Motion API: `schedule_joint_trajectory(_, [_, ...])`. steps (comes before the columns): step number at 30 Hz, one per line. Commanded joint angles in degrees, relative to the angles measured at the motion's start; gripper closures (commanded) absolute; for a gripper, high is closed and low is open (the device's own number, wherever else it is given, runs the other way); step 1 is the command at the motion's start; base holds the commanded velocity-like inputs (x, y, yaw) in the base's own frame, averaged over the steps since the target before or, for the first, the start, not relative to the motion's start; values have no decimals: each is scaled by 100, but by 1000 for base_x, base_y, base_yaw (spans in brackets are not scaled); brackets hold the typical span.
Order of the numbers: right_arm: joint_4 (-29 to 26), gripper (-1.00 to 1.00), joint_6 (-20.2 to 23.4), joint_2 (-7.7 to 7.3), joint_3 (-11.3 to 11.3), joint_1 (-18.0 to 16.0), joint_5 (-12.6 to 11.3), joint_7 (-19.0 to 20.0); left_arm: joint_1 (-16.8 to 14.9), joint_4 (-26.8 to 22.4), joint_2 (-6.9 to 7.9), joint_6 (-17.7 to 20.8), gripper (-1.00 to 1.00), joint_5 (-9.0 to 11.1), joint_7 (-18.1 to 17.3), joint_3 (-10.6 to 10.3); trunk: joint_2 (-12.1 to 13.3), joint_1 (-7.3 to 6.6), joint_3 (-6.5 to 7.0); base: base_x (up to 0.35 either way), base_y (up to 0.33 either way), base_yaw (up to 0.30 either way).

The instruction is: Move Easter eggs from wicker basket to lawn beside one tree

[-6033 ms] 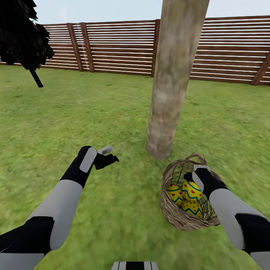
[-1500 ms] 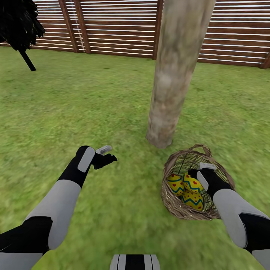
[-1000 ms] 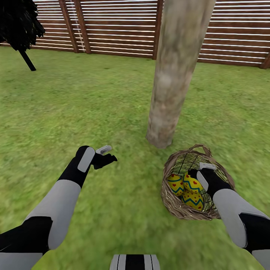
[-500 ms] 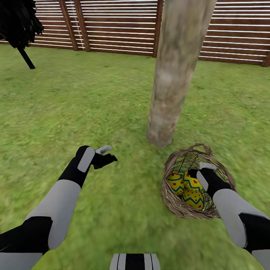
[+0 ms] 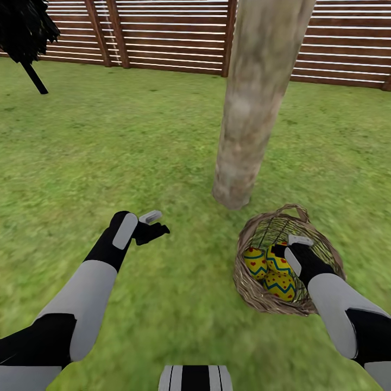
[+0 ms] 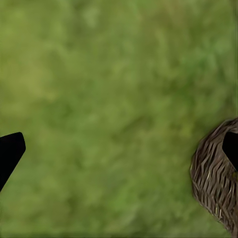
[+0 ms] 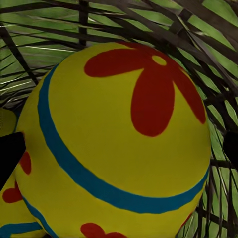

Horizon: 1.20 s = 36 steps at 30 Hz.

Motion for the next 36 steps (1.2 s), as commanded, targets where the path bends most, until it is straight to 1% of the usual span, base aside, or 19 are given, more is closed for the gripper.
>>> schedule_joint_trajectory(1, [3, -100, 34, -1, -2, 3, -46, -25, -2, -11, -5, 16, -100, 60, 57, 11, -1, 0, -5, 0, 0, 0])
schedule_joint_trajectory(17, [30, -100, 46, 6, -2, 3, -57, -10, -2, -12, -6, 15, -100, 60, 57, 10, -3, 2, -27, 0, 0, 0])
schedule_joint_trajectory(18, [32, -100, 46, 6, -2, 3, -57, -11, -2, -13, -6, 11, -100, 60, 57, 11, -4, 5, -49, 0, 0, 0])
schedule_joint_trajectory(29, [41, -100, 48, 14, -2, 3, -49, -11, -2, -5, -6, 12, -100, 60, 57, 10, -4, 5, -49, 0, 0, 0])
schedule_joint_trajectory(30, [39, 100, 51, 15, -2, 3, -49, -10, -2, -7, -6, 14, -100, 60, 57, 10, -4, 5, -49, 0, 0, 0])
schedule_joint_trajectory(36, [37, 100, 63, 11, -2, 2, -49, -12, -2, -13, -11, 17, -100, 60, 57, 7, -4, 5, -49, 0, 0, 0])
